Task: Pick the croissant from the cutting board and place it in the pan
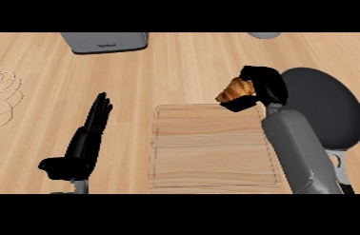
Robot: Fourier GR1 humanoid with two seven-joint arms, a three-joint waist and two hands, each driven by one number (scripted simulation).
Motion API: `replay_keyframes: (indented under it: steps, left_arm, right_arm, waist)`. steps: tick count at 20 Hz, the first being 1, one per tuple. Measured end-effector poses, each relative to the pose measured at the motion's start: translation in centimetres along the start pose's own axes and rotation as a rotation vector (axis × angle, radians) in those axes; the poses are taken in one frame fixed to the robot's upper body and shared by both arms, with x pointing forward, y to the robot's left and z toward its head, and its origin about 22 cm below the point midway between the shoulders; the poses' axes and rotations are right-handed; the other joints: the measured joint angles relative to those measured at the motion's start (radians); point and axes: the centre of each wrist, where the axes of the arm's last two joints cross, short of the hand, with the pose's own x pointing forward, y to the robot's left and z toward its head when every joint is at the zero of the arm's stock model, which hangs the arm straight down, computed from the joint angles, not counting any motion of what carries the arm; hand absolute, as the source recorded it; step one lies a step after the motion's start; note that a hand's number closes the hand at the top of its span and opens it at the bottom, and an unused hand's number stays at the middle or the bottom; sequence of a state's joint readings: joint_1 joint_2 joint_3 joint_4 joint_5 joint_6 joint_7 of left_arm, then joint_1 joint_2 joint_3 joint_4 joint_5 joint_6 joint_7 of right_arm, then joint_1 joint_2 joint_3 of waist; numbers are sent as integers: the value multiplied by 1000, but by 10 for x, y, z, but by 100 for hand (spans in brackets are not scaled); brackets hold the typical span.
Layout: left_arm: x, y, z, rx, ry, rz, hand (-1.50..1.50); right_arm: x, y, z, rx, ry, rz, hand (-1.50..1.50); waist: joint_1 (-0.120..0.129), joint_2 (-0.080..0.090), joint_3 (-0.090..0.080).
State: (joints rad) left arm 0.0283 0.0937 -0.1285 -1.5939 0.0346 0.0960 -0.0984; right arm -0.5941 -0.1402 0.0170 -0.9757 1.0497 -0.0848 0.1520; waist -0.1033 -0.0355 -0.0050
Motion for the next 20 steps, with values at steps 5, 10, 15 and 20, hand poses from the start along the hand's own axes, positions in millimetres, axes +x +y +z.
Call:
replay_keyframes:
  steps: [5, 10, 15, 20]
  left_arm:
    - [2, -3, -1, -18, -7, 4, 0]
    - [1, -11, 4, -40, -20, 12, 0]
    - [2, -14, -6, -65, -31, 18, 0]
    - [3, -15, -4, -80, -39, 19, 0]
  right_arm:
    - [40, -26, 3, -292, 227, -78, 150]
    - [59, -49, 25, -477, 416, -169, 150]
    - [49, -68, 54, -597, 543, -247, 150]
    - [-1, -65, 71, -689, 622, -231, 150]
  waist:
    - [25, 4, 0]
    - [54, 14, 2]
    - [77, 26, 4]
    - [93, 32, 5]
